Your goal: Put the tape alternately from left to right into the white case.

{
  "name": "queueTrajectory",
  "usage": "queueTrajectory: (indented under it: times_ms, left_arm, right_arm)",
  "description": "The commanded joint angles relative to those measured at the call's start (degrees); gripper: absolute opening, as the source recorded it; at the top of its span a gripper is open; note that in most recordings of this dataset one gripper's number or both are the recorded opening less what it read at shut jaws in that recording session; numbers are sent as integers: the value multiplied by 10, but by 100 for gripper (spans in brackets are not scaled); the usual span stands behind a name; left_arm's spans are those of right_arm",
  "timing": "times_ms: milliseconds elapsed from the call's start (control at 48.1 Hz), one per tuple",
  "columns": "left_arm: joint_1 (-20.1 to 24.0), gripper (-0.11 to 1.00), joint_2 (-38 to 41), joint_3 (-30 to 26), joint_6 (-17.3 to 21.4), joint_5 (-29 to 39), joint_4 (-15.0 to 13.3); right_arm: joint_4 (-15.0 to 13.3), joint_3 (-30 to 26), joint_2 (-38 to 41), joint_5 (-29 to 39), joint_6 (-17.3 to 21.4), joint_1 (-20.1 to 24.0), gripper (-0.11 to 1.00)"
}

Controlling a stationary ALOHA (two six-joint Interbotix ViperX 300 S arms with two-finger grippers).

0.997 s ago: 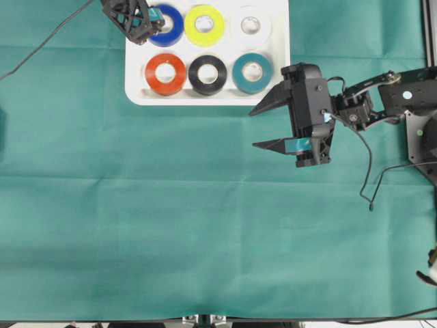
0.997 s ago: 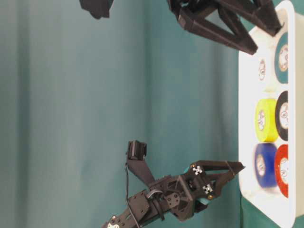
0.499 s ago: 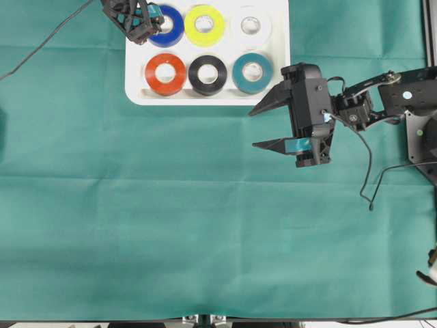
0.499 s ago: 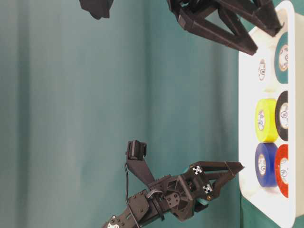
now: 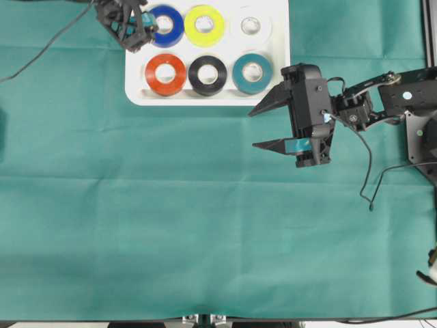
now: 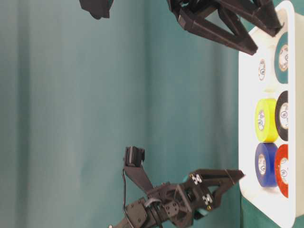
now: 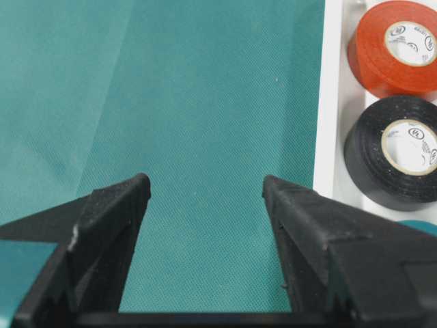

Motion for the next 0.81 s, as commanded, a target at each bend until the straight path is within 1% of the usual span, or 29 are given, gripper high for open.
queueTrajectory:
  times_ms: [0,145,270,499,789]
  left_arm:
    - [-7,95,-25,4,-1,-2,0]
    - [-19,95,-39,18,-3,-2,0]
    - [-39,95,-53,31,-2,-2,-1]
    - [-86,95,-76,54,-5,-2,-2]
    - [-148,94,-89,82,-24,-4,-2]
  right_arm:
    - [3,-4,-9,-3,1,1,73]
    - [3,-4,-10,-4,1,1,73]
    - [3,-4,-9,-3,1,1,73]
    - [3,-4,-10,-2,1,2,73]
    - [3,-4,-9,-2,1,1,73]
